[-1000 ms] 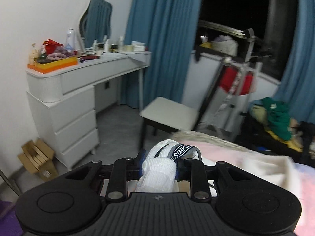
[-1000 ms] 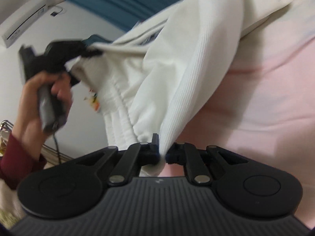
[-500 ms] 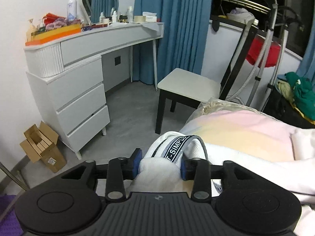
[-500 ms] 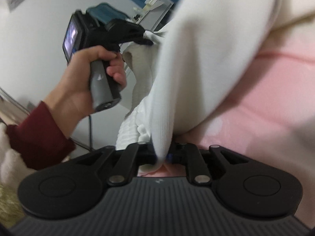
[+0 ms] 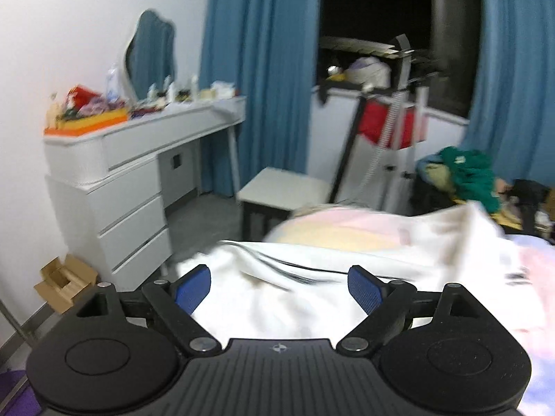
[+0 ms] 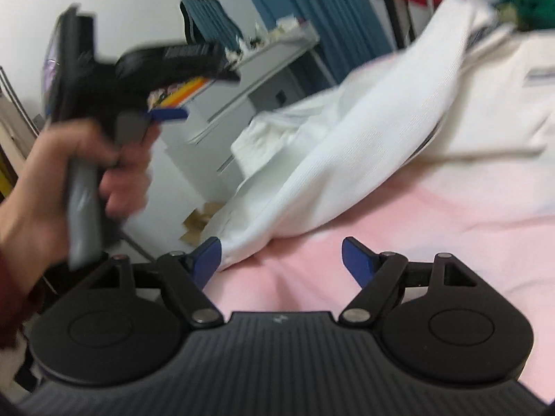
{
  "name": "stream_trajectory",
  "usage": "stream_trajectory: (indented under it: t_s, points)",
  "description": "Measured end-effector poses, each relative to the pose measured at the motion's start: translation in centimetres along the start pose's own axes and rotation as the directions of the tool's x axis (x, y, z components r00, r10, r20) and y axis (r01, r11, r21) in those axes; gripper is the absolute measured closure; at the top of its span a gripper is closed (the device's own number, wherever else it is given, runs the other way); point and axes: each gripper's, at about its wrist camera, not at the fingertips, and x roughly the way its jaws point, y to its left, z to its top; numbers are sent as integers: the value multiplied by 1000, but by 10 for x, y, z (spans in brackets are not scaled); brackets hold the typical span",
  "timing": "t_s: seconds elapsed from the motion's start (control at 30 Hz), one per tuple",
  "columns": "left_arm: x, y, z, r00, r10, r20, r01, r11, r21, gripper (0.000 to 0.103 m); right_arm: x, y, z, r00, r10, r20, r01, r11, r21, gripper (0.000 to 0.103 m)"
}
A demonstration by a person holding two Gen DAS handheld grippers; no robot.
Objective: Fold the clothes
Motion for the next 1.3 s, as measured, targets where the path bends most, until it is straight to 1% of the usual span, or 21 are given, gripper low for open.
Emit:
stream_trajectory:
  t_s: [0.1, 0.2, 0.37, 0.43, 0.5, 0.57, 0.6, 0.63, 0.7, 0.8, 0.87, 0.93, 0.97, 1.03, 1.1, 1.13, 1.23, 1.3]
  points:
    - [-44, -26, -16, 999, -44, 31, 43, 999, 13, 14, -48, -13, 10, 996, -69, 56, 73, 995, -71, 25]
    - [-72, -62, -38, 996, -75, 50, 73, 996, 48, 14, -81, -24, 23, 984, -138, 108, 152, 980, -129, 25]
    - [-117, -121, -74, 989, -129, 77, 120, 987, 103, 14, -138, -56, 34, 951, -249, 182, 282, 942, -185, 25]
    - [-127, -134, -87, 984, -155, 87, 147, 985, 92, 14, -154, -65, 33, 938, -280, 207, 319, 929, -187, 25]
    - [-130, -142, -104, 977, -194, 91, 187, 979, 76, 14, -165, -79, 25, 922, -305, 239, 347, 924, -161, 25]
    - [-122, -149, -117, 973, -212, 89, 203, 974, 99, 14, -173, -94, 13, 907, -324, 267, 365, 924, -117, 25]
    - [-119, -149, -123, 973, -217, 82, 207, 972, 110, 15, -177, -105, 3, 904, -330, 271, 363, 929, -80, 25]
    - [-115, -148, -130, 972, -221, 73, 212, 970, 119, 15, -179, -113, -6, 902, -342, 263, 365, 930, -46, 25]
    - [-106, -144, -143, 974, -223, 45, 217, 969, 118, 15, -182, -123, -18, 893, -389, 229, 401, 916, -9, 25]
    - [-95, -141, -152, 978, -207, 15, 203, 971, 123, 15, -185, -124, -16, 880, -411, 238, 423, 906, -1, 25]
    - [-88, -140, -152, 979, -201, 14, 198, 972, 125, 15, -187, -125, -9, 884, -392, 255, 396, 917, 40, 25]
    - [-81, -140, -152, 979, -203, 8, 200, 973, 116, 15, -188, -126, -8, 873, -406, 269, 410, 911, 42, 25]
    - [-74, -140, -151, 978, -211, -7, 210, 971, 113, 16, -188, -126, -8, 867, -415, 275, 420, 906, 41, 25]
    - [-60, -144, -142, 977, -212, -25, 213, 969, 122, 18, -190, -127, -10, 860, -434, 270, 439, 897, 47, 25]
    - [-43, -151, -127, 982, -190, -22, 191, 970, 151, 22, -195, -133, -9, 866, -425, 263, 417, 905, 88, 25]
    - [-33, -155, -117, 984, -178, -15, 178, 970, 168, 22, -197, -137, -9, 866, -424, 265, 412, 905, 104, 25]
    - [3, -169, -86, 987, -157, 20, 150, 968, 200, 23, -198, -148, -7, 862, -431, 267, 405, 902, 148, 25]
    - [29, -184, -63, 989, -121, 81, 98, 963, 250, 23, -192, -159, -9, 857, -450, 252, 414, 892, 182, 25]
